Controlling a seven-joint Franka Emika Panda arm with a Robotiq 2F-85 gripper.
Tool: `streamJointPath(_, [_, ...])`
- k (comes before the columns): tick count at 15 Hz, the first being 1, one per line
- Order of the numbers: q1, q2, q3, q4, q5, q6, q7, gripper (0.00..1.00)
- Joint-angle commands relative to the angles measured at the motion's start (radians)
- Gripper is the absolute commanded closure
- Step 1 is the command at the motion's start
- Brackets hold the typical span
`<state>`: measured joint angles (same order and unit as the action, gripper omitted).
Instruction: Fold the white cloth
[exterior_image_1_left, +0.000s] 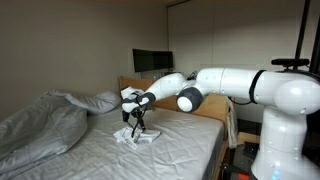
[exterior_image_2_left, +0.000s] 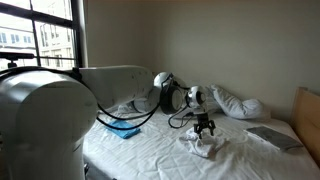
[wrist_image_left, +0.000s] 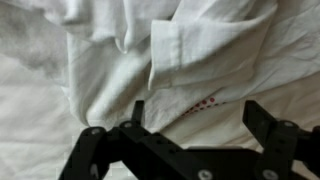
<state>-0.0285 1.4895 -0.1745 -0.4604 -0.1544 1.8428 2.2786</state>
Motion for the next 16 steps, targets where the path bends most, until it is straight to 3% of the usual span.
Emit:
streamJointPath(1, [-0.005, 0.000, 0.009, -0.026, 0.003, 0.074, -0.016, 0.00])
streamJointPath(9, [-0.014, 0.002, 0.030, -0.100, 0.032, 0.362, -0.007, 0.00])
streamJointPath(16, [-0.040, 0.000, 0.133, -0.030, 0.182, 0.383, -0.024, 0.00])
